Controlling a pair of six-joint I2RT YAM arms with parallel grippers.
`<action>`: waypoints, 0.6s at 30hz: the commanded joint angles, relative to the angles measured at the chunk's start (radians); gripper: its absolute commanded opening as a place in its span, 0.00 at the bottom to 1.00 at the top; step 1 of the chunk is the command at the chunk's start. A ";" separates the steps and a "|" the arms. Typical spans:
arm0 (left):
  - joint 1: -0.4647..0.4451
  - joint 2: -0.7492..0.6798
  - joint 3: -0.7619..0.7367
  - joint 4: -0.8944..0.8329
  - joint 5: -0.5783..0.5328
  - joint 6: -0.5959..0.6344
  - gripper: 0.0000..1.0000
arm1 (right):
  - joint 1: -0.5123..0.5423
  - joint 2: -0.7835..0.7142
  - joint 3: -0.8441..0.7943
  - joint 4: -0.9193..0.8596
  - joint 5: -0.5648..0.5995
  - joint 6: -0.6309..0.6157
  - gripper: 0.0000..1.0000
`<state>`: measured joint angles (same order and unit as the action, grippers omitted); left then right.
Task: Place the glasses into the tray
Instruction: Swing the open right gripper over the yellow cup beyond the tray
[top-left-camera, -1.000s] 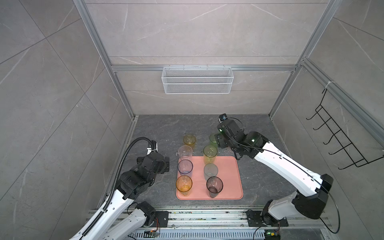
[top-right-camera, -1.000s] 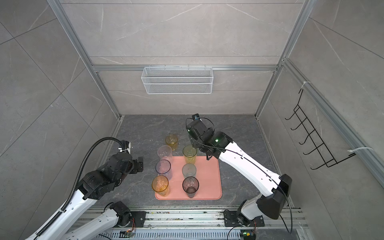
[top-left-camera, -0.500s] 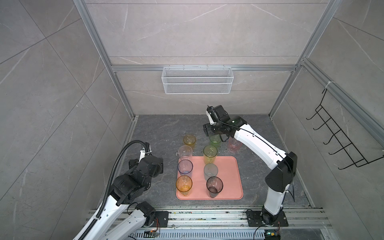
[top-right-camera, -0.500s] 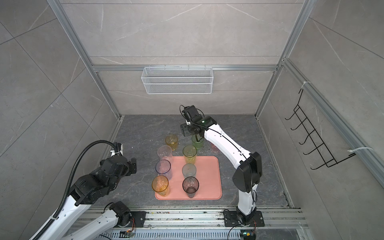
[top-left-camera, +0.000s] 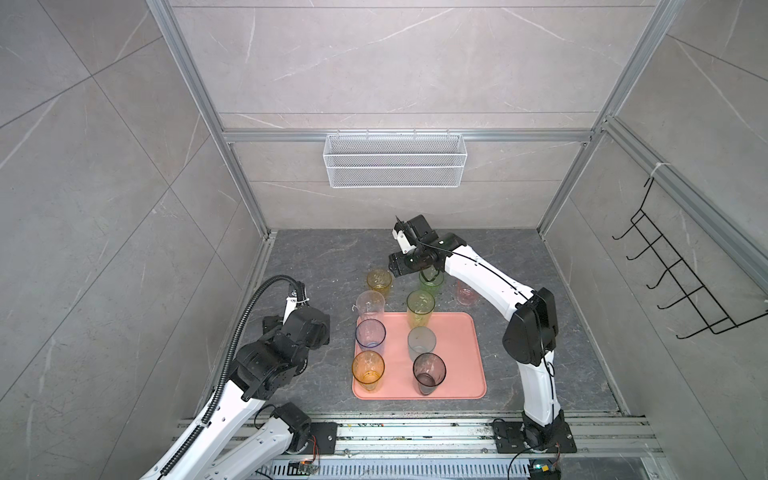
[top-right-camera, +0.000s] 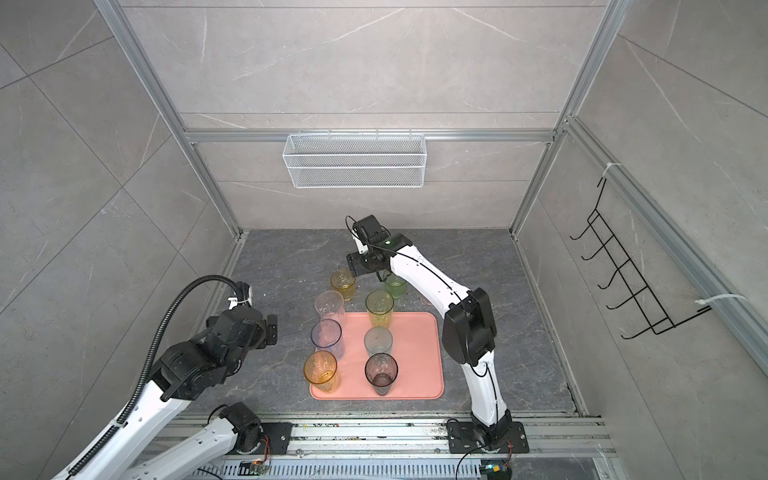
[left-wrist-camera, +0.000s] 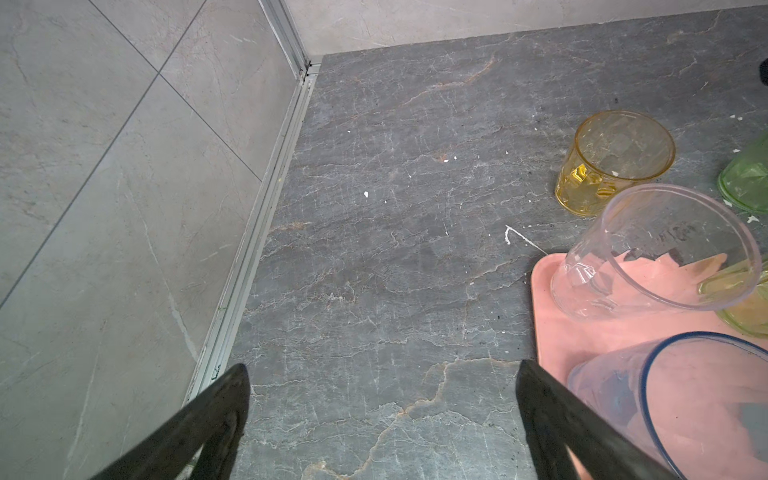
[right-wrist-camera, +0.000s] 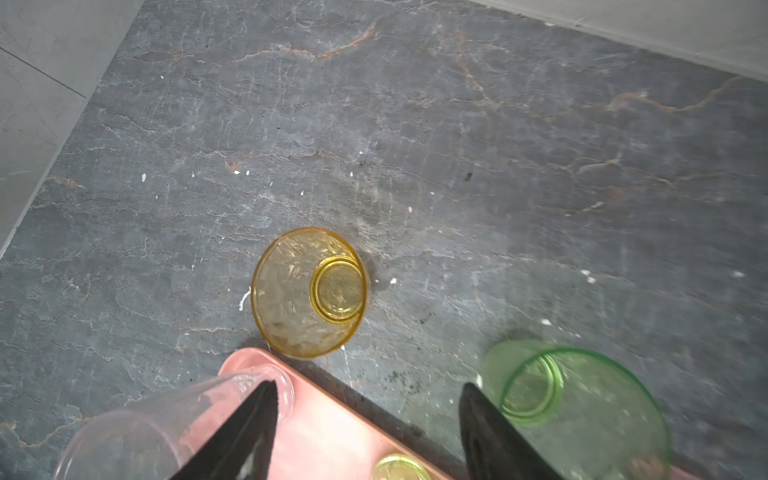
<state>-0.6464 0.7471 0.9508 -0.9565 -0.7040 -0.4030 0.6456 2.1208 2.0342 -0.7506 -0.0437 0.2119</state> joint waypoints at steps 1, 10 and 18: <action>-0.001 -0.008 0.001 0.022 0.000 0.009 1.00 | 0.002 0.062 0.076 -0.016 -0.047 -0.017 0.69; -0.001 -0.020 0.000 0.030 0.011 0.016 1.00 | 0.002 0.219 0.277 -0.131 -0.085 -0.017 0.62; -0.001 -0.019 0.000 0.030 0.012 0.019 1.00 | 0.002 0.338 0.427 -0.208 -0.087 -0.014 0.58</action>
<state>-0.6464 0.7364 0.9508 -0.9543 -0.6964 -0.4026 0.6456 2.4168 2.4138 -0.8944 -0.1207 0.2050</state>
